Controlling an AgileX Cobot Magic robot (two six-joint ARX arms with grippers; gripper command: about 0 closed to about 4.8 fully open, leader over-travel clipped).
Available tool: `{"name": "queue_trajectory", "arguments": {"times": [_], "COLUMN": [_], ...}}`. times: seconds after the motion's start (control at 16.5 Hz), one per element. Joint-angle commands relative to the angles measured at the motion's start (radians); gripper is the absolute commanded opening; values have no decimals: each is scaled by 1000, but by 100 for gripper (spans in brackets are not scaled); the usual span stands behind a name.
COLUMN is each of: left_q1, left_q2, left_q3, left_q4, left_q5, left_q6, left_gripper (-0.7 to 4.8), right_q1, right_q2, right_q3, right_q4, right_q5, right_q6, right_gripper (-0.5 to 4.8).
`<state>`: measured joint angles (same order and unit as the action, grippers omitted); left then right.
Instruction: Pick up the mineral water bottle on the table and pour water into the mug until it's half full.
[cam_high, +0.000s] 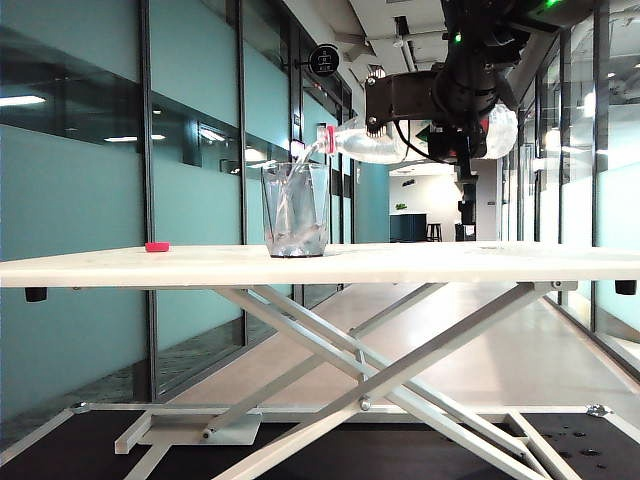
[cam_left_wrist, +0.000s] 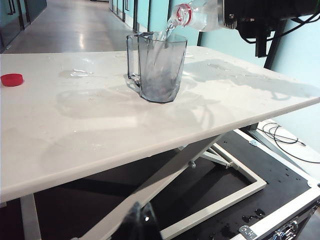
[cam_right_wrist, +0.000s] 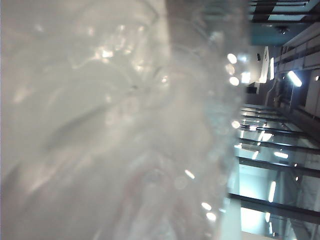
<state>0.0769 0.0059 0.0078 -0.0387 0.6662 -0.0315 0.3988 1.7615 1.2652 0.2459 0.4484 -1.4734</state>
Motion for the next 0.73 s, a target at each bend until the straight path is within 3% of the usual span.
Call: {"name": "queue_trajectory", "arguments": {"times": [0.06,0.73], "left_q1": [0,0], "left_q2": [1,1], "left_q3": [2,2], "left_q4": [10,10], "left_q5": [4,4], "left_q6": [17,21], "left_gripper": [-5,-5], "right_q1": [2,2], "right_q2": [-16,-16], "right_q3": [10,10], "right_q4": [58,74], "right_q5": [6,7], "right_q6": [-1,-81], "right_gripper": [180,180]}}
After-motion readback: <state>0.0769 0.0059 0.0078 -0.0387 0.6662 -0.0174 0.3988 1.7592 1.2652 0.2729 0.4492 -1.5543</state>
